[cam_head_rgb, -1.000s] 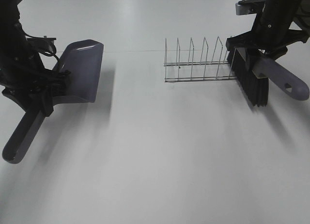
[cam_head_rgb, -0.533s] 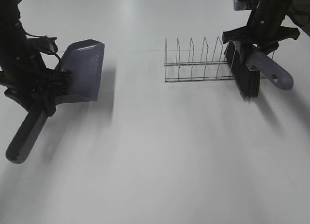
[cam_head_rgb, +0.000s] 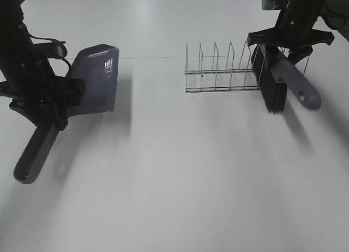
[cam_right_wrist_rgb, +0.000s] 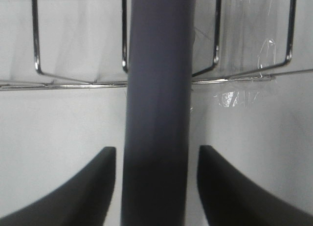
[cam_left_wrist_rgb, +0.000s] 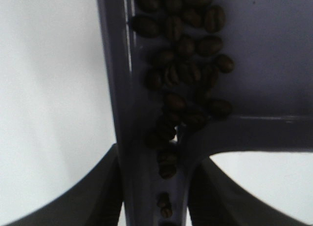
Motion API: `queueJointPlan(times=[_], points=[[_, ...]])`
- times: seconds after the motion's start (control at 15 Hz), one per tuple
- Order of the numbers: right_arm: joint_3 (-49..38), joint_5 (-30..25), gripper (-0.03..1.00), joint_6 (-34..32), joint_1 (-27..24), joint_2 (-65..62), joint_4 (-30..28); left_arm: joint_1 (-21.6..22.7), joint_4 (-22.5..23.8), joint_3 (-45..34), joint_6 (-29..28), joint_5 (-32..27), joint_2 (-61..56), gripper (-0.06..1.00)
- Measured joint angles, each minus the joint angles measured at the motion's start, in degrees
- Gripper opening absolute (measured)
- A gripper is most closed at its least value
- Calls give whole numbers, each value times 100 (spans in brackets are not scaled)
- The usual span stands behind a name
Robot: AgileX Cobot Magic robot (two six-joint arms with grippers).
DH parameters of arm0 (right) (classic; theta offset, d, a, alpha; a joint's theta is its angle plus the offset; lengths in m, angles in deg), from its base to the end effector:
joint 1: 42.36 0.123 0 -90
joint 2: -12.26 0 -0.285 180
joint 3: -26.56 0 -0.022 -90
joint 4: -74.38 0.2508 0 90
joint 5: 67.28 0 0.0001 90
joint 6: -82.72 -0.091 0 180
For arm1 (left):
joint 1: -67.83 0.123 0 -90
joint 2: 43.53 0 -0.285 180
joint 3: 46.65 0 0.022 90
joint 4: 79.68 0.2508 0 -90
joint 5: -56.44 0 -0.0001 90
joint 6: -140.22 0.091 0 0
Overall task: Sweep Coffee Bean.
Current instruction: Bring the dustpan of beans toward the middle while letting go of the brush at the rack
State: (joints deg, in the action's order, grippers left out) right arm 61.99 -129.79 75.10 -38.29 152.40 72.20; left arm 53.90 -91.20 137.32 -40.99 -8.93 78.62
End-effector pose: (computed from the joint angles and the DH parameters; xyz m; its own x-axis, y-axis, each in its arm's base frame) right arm 0.4860 0.0315 0.1745 -0.9735 0.0461 -0.2238 0.0490 0.9988 -0.0072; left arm 0.3631 -0.1071 0.1759 -0.9877 0.1379 0.0730 0.1235 0.9769 -0.1745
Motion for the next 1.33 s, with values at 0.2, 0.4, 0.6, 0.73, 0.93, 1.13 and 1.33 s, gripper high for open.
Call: queueJointPlan(times=[0.2, 0.4, 0.6, 0.73, 0.93, 1.13, 1.33], points=[[0, -63, 70, 63, 0, -52, 0, 0, -103, 0, -6, 0, 0, 34], [0, -178, 72, 74, 0, -258, 0, 0, -292, 0, -6, 0, 0, 34], [0, -401, 72, 252, 0, -1146, 0, -189, -453, 0, -115, 206, 0, 34], [0, -625, 72, 424, 0, -1667, 34, -407, -481, 0, -241, 407, 57, 34], [0, -728, 72, 613, 0, -2384, 40, -625, -556, 0, -304, 453, 619, 34], [0, -739, 72, 716, 0, -3008, 160, -665, -607, 0, -401, 636, 1134, 34], [-6, -739, 72, 865, 0, -3507, 286, -665, -676, 6, -435, 808, 1197, 34]])
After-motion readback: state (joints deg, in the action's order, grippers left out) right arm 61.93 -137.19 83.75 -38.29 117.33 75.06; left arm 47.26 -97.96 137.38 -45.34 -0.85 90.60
